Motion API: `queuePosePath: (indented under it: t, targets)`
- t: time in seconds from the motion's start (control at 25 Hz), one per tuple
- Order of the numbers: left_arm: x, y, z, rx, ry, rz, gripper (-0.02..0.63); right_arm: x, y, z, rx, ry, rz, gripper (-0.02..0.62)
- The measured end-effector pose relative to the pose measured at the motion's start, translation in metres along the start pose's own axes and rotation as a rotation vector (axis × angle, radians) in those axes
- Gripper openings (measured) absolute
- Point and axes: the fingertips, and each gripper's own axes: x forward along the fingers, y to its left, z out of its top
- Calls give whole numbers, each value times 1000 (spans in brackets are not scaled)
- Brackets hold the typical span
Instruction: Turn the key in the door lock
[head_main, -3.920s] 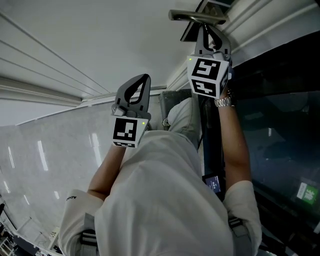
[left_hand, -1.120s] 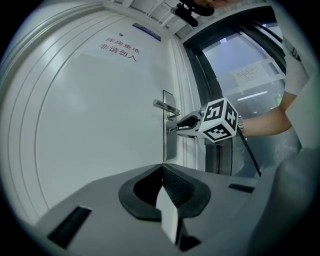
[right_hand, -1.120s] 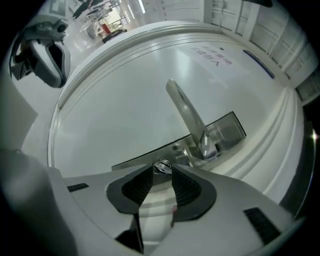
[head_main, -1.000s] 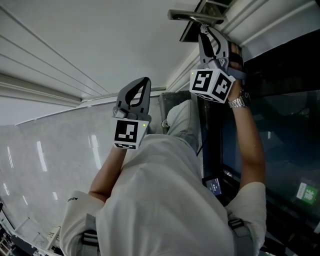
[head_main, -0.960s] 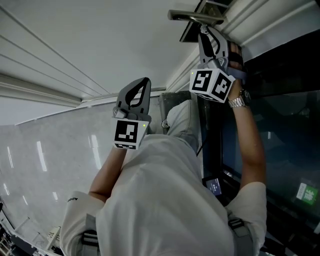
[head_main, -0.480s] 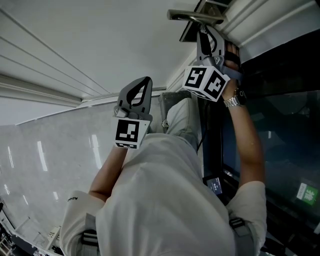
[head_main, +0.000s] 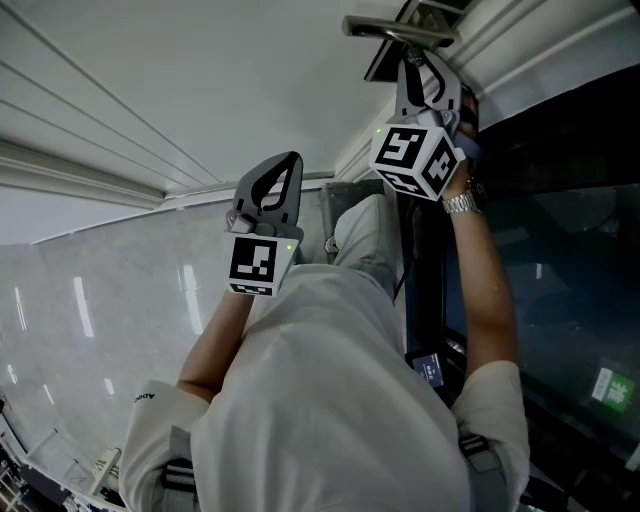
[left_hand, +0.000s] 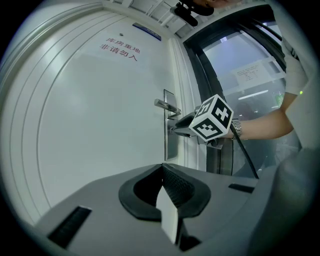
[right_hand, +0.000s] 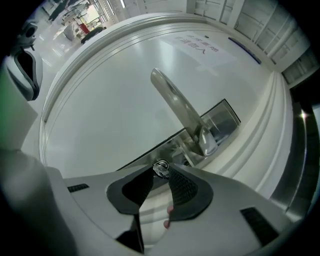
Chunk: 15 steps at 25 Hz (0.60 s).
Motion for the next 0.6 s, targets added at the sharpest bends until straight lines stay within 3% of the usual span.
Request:
queuePosePath:
  t: [0.4,0.6]
  targets:
    - [-5,1,2,-1,-6,2,9,0,-5,1,275,-5,44,92]
    - [-5,-2,0,0,-4,-3,9,1,-7,-2,531,-5,89,92]
